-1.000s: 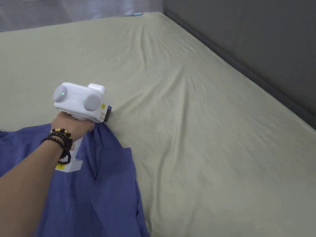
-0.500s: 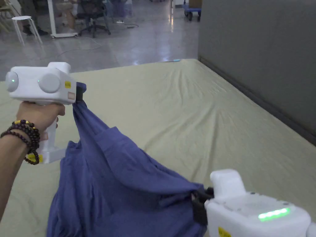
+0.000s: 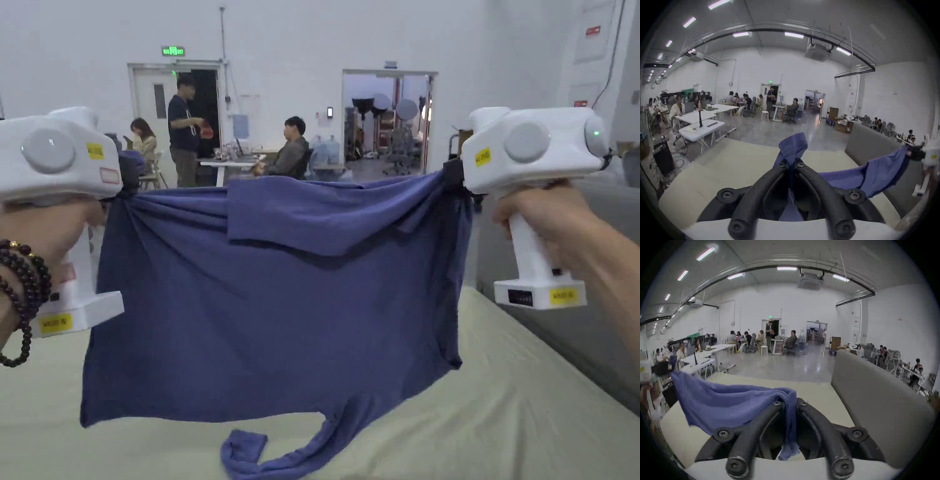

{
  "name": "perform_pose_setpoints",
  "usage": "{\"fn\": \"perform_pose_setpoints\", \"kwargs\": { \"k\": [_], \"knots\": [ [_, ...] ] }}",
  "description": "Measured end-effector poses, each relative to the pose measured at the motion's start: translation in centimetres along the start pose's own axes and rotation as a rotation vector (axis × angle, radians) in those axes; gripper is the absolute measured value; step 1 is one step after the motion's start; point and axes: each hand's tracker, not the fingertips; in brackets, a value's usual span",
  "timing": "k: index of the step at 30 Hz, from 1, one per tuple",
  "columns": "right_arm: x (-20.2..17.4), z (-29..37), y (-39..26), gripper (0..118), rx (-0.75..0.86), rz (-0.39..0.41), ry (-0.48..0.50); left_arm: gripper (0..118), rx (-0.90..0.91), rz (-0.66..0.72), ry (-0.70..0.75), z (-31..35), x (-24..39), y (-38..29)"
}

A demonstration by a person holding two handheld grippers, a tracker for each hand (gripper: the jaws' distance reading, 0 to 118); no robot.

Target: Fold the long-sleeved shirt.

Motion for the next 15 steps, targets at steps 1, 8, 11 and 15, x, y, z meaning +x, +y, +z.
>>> {"fn": "perform_pose_setpoints", "kwargs": {
  "k": [1, 8, 11, 15],
  "knots": [
    [-0.2, 0.0, 1.8, 8, -0.006, -0.014, -0.006, 1, 0.016, -0.005, 0.013, 0.2, 0.0, 0.7],
    [-1.3, 1.6, 10.4, 7, 0.172, -0.045, -0.035, 1, 0.116, 0.081, 0.04, 0.7, 0.6, 4.6],
    [-1.2, 1.4, 11.2, 7, 0.157, -0.04, -0.04, 1, 0.116, 0.075, 0.036, 0.3, 1.0, 5.2],
    [-0.5, -0.7, 8.4, 7, 0.104, -0.033, -0.058, 1, 0.103, 0.075, 0.035, -0.8, 1.2, 3.9]
  ]
}}
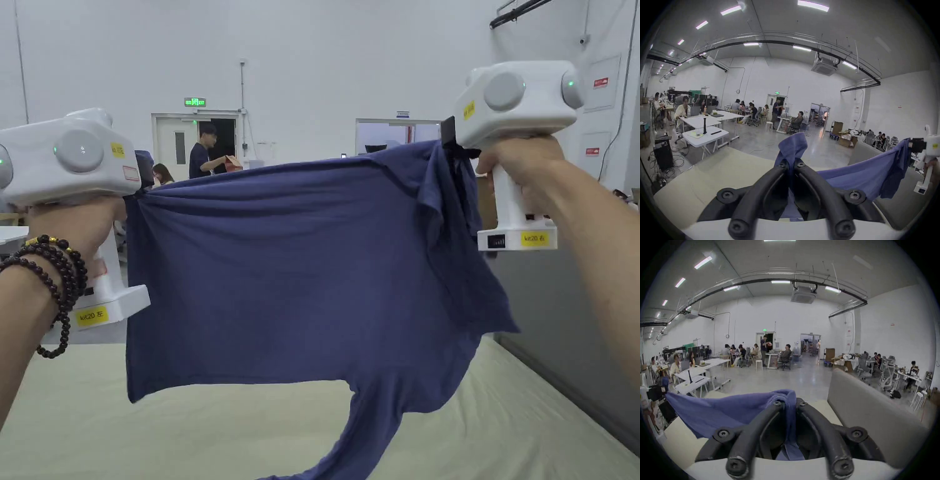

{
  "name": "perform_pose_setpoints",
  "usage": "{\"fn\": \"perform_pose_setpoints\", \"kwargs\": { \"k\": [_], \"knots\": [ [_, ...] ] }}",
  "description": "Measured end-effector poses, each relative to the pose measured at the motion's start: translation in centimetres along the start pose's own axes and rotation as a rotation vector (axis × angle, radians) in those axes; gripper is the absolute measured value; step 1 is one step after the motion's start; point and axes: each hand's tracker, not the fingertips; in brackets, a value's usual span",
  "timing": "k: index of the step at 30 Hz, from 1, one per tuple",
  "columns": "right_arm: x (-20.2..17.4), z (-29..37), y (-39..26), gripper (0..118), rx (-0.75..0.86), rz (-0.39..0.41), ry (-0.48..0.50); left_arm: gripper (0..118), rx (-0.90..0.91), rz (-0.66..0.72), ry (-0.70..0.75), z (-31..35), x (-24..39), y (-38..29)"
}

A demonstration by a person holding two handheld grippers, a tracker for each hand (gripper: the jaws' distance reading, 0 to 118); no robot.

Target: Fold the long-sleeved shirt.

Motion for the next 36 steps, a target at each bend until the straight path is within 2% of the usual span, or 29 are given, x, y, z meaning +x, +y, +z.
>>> {"fn": "perform_pose_setpoints", "kwargs": {
  "k": [5, 13, 16, 20, 23, 25, 27, 29, 31, 34, 36],
  "knots": [
    [1.1, -4.1, -8.6, 7, -0.137, -0.064, 0.012, 1, -0.098, 0.008, 0.004, -2.6, -0.7, -5.6],
    [1.3, -8.7, -26.1, 7, -0.345, -0.147, 0.015, 1, -0.294, -0.019, 0.05, -5.5, -2.3, -19.8],
    [1.8, -10.2, -30.0, 7, -0.399, -0.16, 0.035, 1, -0.39, 0.022, 0.047, -5.8, -3.6, -23.6],
    [1.8, -9.5, -32.1, 7, -0.428, -0.156, 0.043, 1, -0.394, 0.06, 0.051, -4.5, -5.0, -25.6],
    [1.9, -7.1, -32.7, 7, -0.384, -0.165, 0.103, 1, -0.393, 0.041, 0.048, -2.3, -5.2, -26.1],
    [1.5, -4.5, -33.6, 7, -0.39, -0.154, 0.093, 1, -0.385, 0.067, 0.066, 0.0, -5.5, -26.4],
    [0.8, -0.9, -35.3, 7, -0.386, -0.089, 0.058, 1, -0.419, 0.136, 0.04, 3.0, -5.9, -27.7],
    [0.2, 2.2, -37.5, 7, -0.399, -0.039, 0.032, 1, -0.428, 0.139, 0.029, 6.3, -6.2, -29.7],
    [0.0, 5.5, -40.6, 7, -0.422, -0.052, 0.034, 1, -0.478, 0.121, 0.022, 9.7, -6.3, -32.6],
    [0.2, 10.3, -46.1, 7, -0.5, -0.125, 0.054, 1, -0.571, 0.107, 0.047, 14.7, -7.5, -38.2],
    [-0.1, 13.7, -49.6, 7, -0.556, -0.087, 0.043, 1, -0.625, 0.121, 0.108, 17.9, -8.5, -41.5]
  ]
}}
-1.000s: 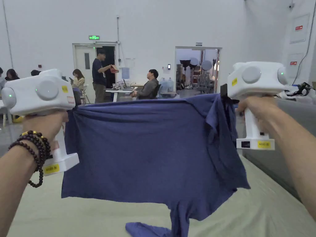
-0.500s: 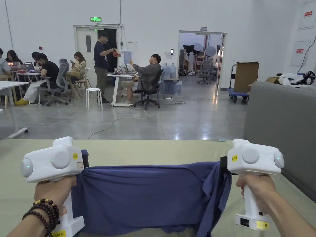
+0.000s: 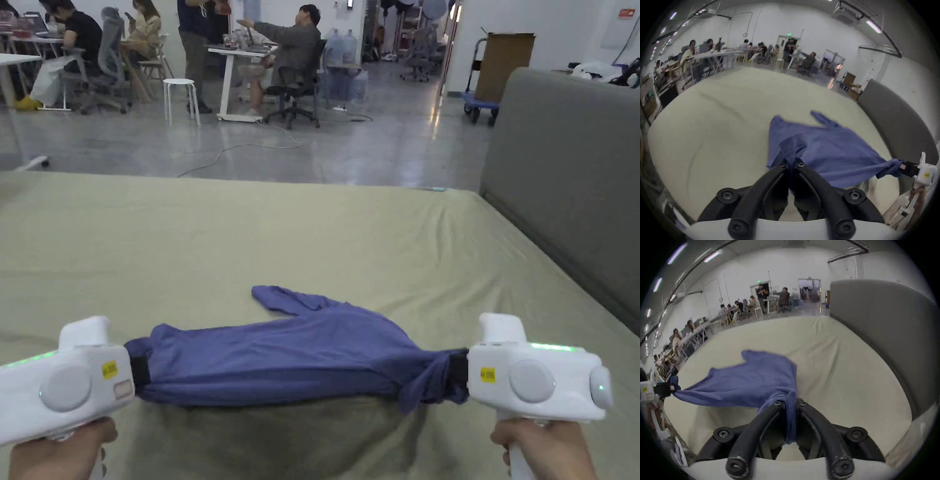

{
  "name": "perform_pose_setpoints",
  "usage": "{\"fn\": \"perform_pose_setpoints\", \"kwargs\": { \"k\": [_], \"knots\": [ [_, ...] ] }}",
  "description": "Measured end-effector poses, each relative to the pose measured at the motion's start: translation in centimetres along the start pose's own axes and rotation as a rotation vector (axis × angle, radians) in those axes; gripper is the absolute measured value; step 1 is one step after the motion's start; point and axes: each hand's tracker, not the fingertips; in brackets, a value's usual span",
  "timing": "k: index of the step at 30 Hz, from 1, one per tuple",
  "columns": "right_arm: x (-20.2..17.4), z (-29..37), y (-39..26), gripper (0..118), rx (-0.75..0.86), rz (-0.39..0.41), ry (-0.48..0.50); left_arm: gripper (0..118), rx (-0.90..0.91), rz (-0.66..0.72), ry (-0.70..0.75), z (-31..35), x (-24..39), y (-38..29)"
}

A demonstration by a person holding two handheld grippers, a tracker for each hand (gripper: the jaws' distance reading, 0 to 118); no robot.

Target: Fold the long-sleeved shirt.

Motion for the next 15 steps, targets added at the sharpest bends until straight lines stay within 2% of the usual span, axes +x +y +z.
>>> {"fn": "perform_pose_setpoints", "kwargs": {
  "k": [4, 8, 12, 13, 15],
  "knots": [
    [0.1, 1.7, -7.8, 7, -0.139, 0.082, 0.001, 1, -0.104, 0.083, 0.056, 1.1, -3.2, -6.4],
    [0.2, 3.3, -13.2, 7, -0.271, 0.103, 0.006, 1, -0.125, 0.074, 0.107, 3.1, -4.0, -10.4],
    [-0.7, 3.4, -15.1, 7, -0.329, 0.21, -0.026, 1, -0.169, 0.024, 0.17, 3.5, -3.7, -12.2],
    [-0.8, 3.4, -15.1, 7, -0.324, 0.223, -0.029, 1, -0.164, 0.031, 0.165, 3.5, -3.8, -12.3],
    [-0.6, 3.9, -14.7, 7, -0.306, 0.197, -0.019, 10, -0.138, 0.052, 0.15, 3.7, -3.8, -12.0]
  ]
}}
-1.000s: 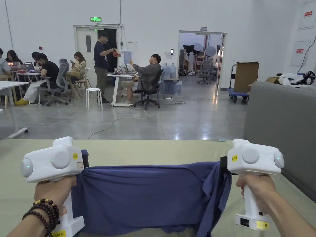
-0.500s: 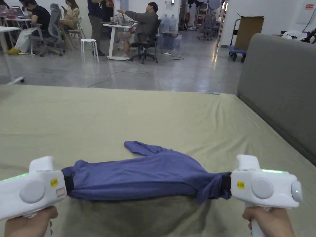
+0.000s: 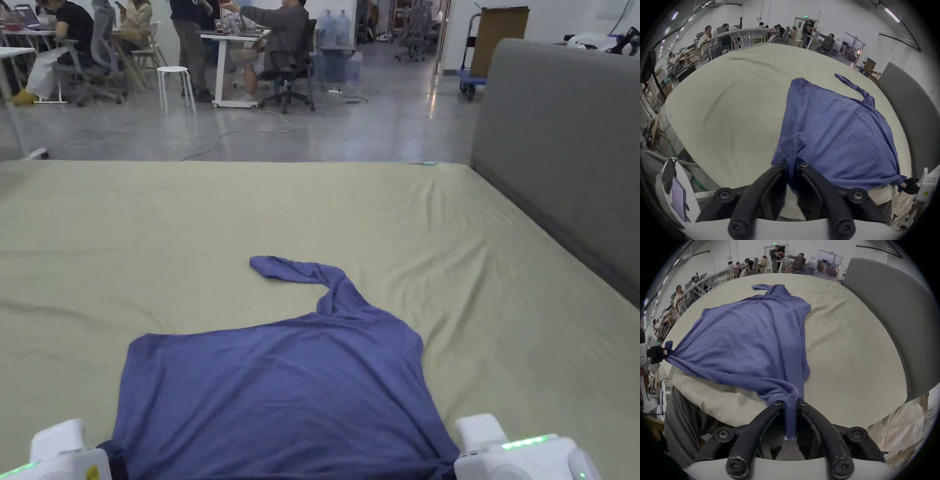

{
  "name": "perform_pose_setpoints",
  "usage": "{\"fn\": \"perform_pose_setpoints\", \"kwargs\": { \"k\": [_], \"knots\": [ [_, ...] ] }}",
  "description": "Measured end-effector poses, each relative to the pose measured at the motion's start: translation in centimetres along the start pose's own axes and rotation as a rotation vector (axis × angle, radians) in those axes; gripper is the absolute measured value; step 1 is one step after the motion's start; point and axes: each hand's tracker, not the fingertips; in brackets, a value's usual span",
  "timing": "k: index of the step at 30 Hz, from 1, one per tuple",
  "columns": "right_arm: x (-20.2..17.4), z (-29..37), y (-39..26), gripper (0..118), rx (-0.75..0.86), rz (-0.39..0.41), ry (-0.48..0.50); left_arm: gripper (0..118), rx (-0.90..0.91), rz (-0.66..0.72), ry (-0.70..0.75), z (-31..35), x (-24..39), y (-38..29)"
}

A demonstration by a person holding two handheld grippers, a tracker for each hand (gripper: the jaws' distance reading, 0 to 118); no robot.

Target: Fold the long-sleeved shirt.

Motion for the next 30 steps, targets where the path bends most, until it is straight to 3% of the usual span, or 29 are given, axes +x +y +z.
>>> {"fn": "perform_pose_setpoints", "kwargs": {
  "k": [1, 2, 3, 4, 5, 8, 10, 11, 12, 13, 14, 16, 18, 23, 24, 25, 26, 27, 30],
  "knots": [
    [0.1, 0.4, 0.1, 18, 0.02, -0.022, -0.004, 35, 0.007, -0.004, 0.003, 0.5, 0.2, -0.2],
    [0.1, 0.7, 0.3, 37, 0.034, -0.033, -0.007, 64, 0.015, -0.018, 0.006, 0.6, 0.4, 0.0],
    [0.1, 1.1, 0.5, 62, 0.03, -0.04, -0.019, 90, 0.018, -0.042, 0.012, 0.7, 0.5, 0.2],
    [0.2, 1.6, 0.7, 90, 0.019, -0.051, -0.036, 104, 0.017, -0.057, 0.015, 0.8, 0.7, 0.3],
    [0.2, 2.0, 0.8, 96, 0.011, -0.07, -0.055, 105, 0.032, -0.069, 0.014, 1.3, 0.9, 0.2],
    [0.1, 3.5, 1.1, 96, 0.018, -0.159, -0.13, 105, 0.055, -0.098, 0.011, 2.3, 1.5, 0.6],
    [0.2, 3.7, 1.8, 96, -0.059, -0.192, -0.107, 105, 0.061, -0.148, 0.022, 2.7, 2.0, 0.6],
    [0.2, 3.7, 2.0, 92, -0.083, -0.191, -0.092, 102, 0.055, -0.186, 0.041, 2.7, 2.4, 0.7],
    [0.2, 3.9, 2.0, 76, -0.042, -0.177, -0.089, 83, 0.032, -0.224, 0.062, 2.7, 2.9, 0.9],
    [0.0, 4.2, 2.0, 12, 0.022, -0.158, -0.078, 18, 0.04, -0.241, 0.076, 2.8, 3.1, 0.7],
    [-0.2, 4.4, 2.1, 0, 0.057, -0.15, -0.08, 0, 0.061, -0.257, 0.048, 3.0, 3.4, 0.7],
    [-0.4, 3.6, 2.5, 0, 0.019, -0.165, -0.131, 0, 0.056, -0.26, 0.053, 2.6, 3.9, 1.3],
    [-0.5, 2.7, 3.3, 0, 0.005, -0.155, -0.082, 0, 0.039, -0.27, 0.013, 2.1, 4.1, 2.5],
    [-1.6, 1.8, 4.6, 0, 0.009, -0.134, -0.073, 0, 0.114, -0.24, -0.055, 0.1, 4.8, 8.7],
    [-1.4, 2.3, 5.1, 0, 0.011, -0.131, -0.062, 19, 0.126, -0.235, -0.031, -0.7, 5.0, 10.6],
    [-1.5, 2.0, 5.4, 0, 0.016, -0.132, -0.045, 62, 0.131, -0.224, -0.04, -1.8, 4.9, 12.5],
    [-1.7, 1.7, 5.7, 0, 0.018, -0.134, -0.034, 98, 0.125, -0.226, -0.036, -2.9, 5.0, 14.2],
    [-1.8, 1.1, 6.0, 0, 0.015, -0.138, -0.026, 118, 0.116, -0.222, -0.034, -4.5, 4.9, 16.1],
    [-1.9, 0.4, 7.0, 0, -0.003, -0.146, -0.02, 118, 0.092, -0.21, 0.027, -9.6, 4.7, 21.2]
  ]
}}
